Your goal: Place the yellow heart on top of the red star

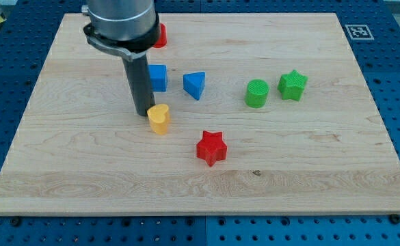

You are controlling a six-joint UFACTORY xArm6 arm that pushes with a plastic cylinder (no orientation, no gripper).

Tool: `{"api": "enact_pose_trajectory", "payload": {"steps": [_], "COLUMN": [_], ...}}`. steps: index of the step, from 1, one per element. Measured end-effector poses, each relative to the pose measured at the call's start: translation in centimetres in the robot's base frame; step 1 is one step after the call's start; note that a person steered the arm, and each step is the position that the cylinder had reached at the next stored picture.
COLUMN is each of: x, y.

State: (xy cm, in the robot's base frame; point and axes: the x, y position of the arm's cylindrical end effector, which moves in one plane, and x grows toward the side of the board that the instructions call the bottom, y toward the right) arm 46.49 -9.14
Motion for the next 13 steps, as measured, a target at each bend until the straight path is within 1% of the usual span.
{"api": "enact_pose_trajectory", "payload": {"steps": [2, 3, 4, 5, 7, 13], "x": [0.7, 2.2, 2.7, 2.7, 3.1, 2.6], "y": [0.2, -1.4, -1.7, -0.2, 4.7, 5.5]}}
